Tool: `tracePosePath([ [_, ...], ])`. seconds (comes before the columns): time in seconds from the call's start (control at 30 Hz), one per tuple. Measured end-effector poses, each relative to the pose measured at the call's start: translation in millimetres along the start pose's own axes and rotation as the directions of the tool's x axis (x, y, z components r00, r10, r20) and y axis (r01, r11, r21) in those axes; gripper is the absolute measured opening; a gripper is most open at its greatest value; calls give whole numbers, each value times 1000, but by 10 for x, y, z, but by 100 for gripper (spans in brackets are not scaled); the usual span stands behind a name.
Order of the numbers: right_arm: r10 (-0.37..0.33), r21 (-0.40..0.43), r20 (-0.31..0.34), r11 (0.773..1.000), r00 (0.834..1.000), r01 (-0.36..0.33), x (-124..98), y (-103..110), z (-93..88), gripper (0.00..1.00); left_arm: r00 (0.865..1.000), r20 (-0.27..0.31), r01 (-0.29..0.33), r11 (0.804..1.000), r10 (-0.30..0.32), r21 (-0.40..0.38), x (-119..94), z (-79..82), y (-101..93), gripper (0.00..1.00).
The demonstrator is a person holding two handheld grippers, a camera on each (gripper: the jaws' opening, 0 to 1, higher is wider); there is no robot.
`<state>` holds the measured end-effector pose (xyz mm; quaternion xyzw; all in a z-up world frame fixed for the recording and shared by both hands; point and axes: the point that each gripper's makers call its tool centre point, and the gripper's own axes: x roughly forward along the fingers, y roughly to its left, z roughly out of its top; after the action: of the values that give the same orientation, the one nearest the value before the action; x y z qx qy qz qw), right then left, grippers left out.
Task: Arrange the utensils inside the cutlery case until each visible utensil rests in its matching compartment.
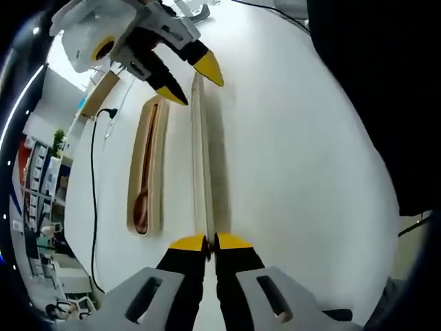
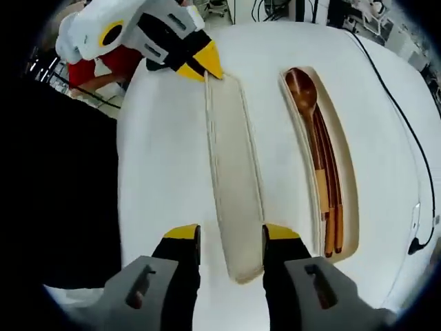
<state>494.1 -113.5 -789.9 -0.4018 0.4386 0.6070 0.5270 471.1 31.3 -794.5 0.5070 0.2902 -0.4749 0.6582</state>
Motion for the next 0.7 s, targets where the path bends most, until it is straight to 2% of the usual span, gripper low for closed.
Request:
tracePosePath([
  [0.1,-11,34,57,999,998,10,-58,96,40,24,999,14,40,998,-39,-51,-8,33,-44,4],
  [0.17,-63,-8,79,998,995,63,-86,66,58,24,997,26,76,992,-74,-99,-21,56,-94,4],
  [0.23,-93,-28,74,995,993,95,-93,60,34,19,992,50,118,984,-112,-136,-41,96,-138,4],
  [0.27,-130,-46,44,990,990,132,-99,28,-32,17,989,65,141,975,-131,-174,-50,122,-157,4],
  [0.3,-160,-95,32,982,987,162,-99,6,-63,15,987,78,155,966,-141,-209,-47,135,-166,4],
  [0.37,-181,-132,23,974,983,182,-80,-23,-104,10,988,73,148,968,-136,-202,-43,114,-133,4],
  [0.53,-210,-125,-25,971,977,206,-35,-72,-295,3,982,100,179,948,-157,-262,-79,97,-148,4],
  [0.57,-208,-119,-15,971,978,205,-38,-70,-296,3,981,111,185,944,-159,-274,-79,85,-159,5],
  [0.6,-184,-79,2,980,983,184,-24,-27,-294,3,978,138,194,927,-157,-322,-81,84,-170,5],
  [0.63,-172,-59,19,983,985,173,-14,-2,-284,3,977,141,202,916,-162,-347,-87,79,-191,5],
  [0.67,-177,-43,29,983,984,178,-16,-11,-287,3,975,147,208,912,-165,-353,-96,80,-205,6],
  [0.7,-186,-43,31,981,982,187,-18,-27,-300,4,976,150,202,918,-159,-340,-96,86,-213,6],
])
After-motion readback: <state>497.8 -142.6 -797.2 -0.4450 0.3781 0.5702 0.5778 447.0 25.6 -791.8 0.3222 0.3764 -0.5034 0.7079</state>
